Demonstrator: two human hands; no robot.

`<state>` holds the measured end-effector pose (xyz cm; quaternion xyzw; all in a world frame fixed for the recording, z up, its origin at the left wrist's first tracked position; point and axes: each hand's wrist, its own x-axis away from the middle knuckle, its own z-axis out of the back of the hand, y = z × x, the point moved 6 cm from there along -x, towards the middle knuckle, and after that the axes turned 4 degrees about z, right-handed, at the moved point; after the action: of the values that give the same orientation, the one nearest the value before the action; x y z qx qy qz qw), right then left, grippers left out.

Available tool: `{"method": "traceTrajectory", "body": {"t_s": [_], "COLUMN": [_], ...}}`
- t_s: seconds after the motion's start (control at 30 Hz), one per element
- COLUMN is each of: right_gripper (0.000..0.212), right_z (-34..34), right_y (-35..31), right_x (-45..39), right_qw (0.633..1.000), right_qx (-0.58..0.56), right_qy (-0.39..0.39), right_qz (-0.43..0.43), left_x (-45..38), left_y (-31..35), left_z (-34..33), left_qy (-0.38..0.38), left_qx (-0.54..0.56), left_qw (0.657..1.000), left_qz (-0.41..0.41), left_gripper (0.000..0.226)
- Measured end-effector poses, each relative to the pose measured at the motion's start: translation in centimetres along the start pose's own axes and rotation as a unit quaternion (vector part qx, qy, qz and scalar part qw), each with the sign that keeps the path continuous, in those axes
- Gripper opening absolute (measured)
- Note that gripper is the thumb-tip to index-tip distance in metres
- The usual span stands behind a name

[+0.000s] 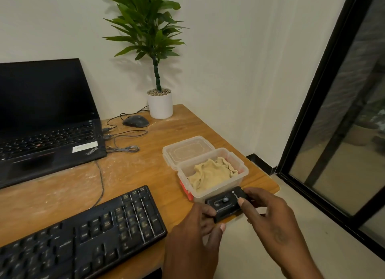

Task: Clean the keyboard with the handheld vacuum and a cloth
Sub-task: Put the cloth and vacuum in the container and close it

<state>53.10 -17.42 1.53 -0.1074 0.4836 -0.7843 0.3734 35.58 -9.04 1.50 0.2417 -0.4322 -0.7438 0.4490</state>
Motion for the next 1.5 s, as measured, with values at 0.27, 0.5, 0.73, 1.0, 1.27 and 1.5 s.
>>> {"method": "traceTrajectory", "body": {"t_s": [0.27,0.5,0.73,1.0,1.27,1.5], "right_gripper": [0.016,0.02,0.019,0.024,0.025,0.024], "right_z": [0.0,2.1,2.1,-2.5,-3.5,-3.7], "right_y": [-0.1,-2.9,-8.3,-8.1,-7.6,-7.0], "right_x": [0.8,1.4,-3.1,-7.2,-7.5,-7.4], "right_qw": [0.998,0.988,0.986,0.966,0.948,0.943], "right_qx": [-0.025,-0.077,0.007,0.229,0.289,0.303], "right_qy": [0.056,0.132,0.102,-0.036,-0.048,-0.042], "right_qz": [-0.019,0.019,0.132,0.116,0.122,0.131], "left_x": [1.0,2.2,-1.5,-6.8,-9.0,-9.8], "left_y": [1.4,4.0,5.9,4.0,4.3,4.3], "left_z": [-0.1,1.1,3.3,3.9,3.5,3.0], "left_qy": [-0.006,0.055,0.116,0.104,0.031,0.023], "left_qx": [-0.011,0.05,0.104,-0.013,-0.137,-0.183], "left_qw": [1.0,0.993,0.981,0.992,0.988,0.979], "left_qz": [-0.014,-0.09,-0.112,-0.074,-0.072,-0.084], "left_gripper": [0.017,0.041,0.024,0.017,0.014,0.011]}}
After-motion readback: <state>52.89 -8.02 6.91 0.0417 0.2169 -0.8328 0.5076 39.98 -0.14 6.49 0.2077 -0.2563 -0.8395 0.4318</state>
